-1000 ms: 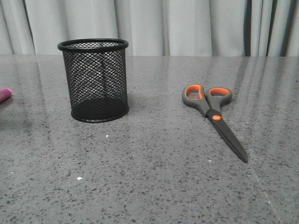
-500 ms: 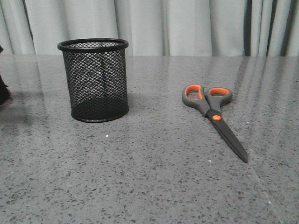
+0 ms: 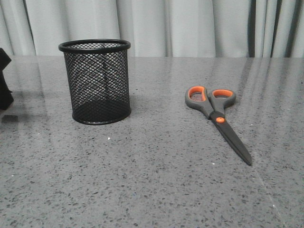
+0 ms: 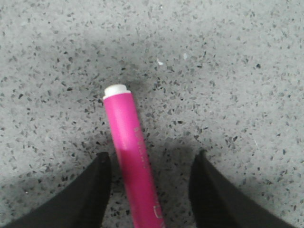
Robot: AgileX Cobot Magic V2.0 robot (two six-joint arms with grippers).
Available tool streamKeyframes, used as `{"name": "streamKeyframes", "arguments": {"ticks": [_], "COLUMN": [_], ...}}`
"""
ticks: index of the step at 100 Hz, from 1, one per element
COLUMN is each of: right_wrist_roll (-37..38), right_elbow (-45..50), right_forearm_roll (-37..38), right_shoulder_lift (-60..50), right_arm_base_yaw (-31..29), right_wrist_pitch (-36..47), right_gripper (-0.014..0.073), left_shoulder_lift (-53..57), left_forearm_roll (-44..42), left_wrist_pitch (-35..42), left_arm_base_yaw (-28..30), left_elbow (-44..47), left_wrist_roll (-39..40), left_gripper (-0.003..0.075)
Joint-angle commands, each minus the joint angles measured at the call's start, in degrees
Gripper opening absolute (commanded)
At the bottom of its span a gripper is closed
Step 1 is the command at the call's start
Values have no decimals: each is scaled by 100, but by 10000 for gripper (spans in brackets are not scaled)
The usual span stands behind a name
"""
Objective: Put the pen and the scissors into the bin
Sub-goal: 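Close the left gripper on the pink marker and lift it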
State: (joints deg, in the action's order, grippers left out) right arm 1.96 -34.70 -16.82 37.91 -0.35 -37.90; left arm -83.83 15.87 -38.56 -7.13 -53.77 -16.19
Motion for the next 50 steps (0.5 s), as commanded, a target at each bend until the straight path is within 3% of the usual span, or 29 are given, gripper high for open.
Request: {"name": "streamKeyframes", "arguments": {"ticks": [1, 10, 31, 50], "right_wrist_roll": [-71, -71, -71, -71], "right_elbow": [-209, -209, -209, -209], "right_forearm_roll": [6, 6, 6, 6], "right_shoulder_lift": [24, 24, 24, 24], "right_arm_base_yaw": [6, 6, 6, 6], "right_wrist_pitch": [399, 399, 411, 411], "right_gripper": [393, 393, 393, 393], "left_shoulder_lift": [109, 109, 232, 1048], "left_forearm_roll": [35, -19, 33, 102], "left_wrist_pitch": [71, -18, -99, 499], "left_arm_base_yaw": [-47, -47, -61, -308], "left_elbow": [-157, -157, -157, -157], "left_wrist_roll": [4, -15, -195, -190], "left_gripper": [167, -25, -22, -22]}}
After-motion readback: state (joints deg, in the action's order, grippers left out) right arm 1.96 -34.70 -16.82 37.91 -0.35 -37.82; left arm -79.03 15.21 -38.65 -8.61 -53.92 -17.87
